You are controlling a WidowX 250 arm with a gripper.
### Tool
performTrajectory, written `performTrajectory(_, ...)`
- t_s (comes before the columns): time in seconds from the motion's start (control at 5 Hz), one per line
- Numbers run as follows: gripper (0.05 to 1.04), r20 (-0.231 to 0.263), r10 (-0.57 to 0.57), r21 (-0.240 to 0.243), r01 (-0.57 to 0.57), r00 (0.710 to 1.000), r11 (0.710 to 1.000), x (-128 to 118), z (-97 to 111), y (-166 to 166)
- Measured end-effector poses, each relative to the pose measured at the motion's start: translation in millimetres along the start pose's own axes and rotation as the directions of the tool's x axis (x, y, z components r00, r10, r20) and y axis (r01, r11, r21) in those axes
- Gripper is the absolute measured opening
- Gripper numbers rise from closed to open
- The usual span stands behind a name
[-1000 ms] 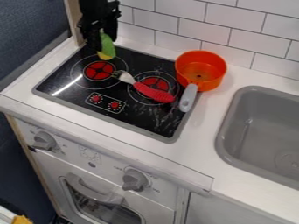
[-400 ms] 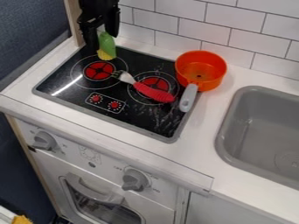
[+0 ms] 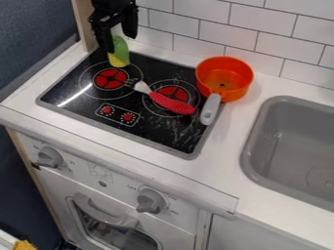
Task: Move the corn on the top of left side burner
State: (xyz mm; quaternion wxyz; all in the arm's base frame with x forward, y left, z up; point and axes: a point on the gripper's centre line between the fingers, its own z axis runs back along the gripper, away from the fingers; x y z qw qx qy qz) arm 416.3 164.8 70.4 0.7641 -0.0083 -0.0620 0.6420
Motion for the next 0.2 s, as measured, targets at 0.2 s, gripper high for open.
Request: performTrajectory(0.2, 1.001, 0.027, -0.022, -0.064, 0.024, 0.999, 0.998, 2.8, 29.5, -0.7)
